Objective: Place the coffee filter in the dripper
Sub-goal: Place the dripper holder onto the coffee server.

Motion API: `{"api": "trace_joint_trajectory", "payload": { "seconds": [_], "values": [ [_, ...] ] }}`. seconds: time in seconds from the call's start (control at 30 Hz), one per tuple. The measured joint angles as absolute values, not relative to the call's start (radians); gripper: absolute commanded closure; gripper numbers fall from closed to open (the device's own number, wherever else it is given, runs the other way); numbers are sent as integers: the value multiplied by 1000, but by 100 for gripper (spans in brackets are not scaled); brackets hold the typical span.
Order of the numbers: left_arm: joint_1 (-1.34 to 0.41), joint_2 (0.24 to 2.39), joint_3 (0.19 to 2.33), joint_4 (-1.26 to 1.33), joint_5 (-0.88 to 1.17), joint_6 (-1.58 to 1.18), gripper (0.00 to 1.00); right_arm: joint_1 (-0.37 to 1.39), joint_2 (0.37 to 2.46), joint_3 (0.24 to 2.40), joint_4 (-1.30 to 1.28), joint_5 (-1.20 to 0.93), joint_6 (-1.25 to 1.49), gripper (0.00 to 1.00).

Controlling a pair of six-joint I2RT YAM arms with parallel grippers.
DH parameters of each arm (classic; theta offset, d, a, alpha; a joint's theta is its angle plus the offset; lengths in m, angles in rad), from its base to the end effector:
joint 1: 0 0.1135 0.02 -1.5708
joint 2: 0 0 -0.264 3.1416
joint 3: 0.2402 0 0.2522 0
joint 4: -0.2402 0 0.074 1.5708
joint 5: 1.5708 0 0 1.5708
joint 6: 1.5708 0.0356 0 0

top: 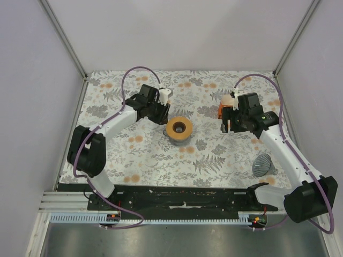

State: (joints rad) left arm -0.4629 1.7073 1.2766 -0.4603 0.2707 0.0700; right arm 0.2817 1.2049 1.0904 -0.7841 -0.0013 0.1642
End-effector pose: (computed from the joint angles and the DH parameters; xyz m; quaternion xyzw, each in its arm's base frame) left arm 0.3283 -0.1745 0.2431 0.2894 0.8894 -0.1893 0.2992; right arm 0.2344 0.0679 0.3059 -0.0556 0.9424 0.0735 0.3215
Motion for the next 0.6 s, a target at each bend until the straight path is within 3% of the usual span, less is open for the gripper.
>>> {"api": "trace_joint_trajectory", "payload": {
  "seconds": [0.33, 0.47, 0.6],
  "values": [
    [-480, 1707, 1277, -461, 282, 73, 56, 277, 1203, 1090, -784, -1, 164, 19],
    [-480, 1707, 1277, -462, 286, 80, 55, 276, 1196, 1083, -783, 8, 167, 3],
    [-482, 1705, 1277, -465, 278, 93, 52, 269, 1164, 1058, -781, 76, 197, 2]
  ]
}}
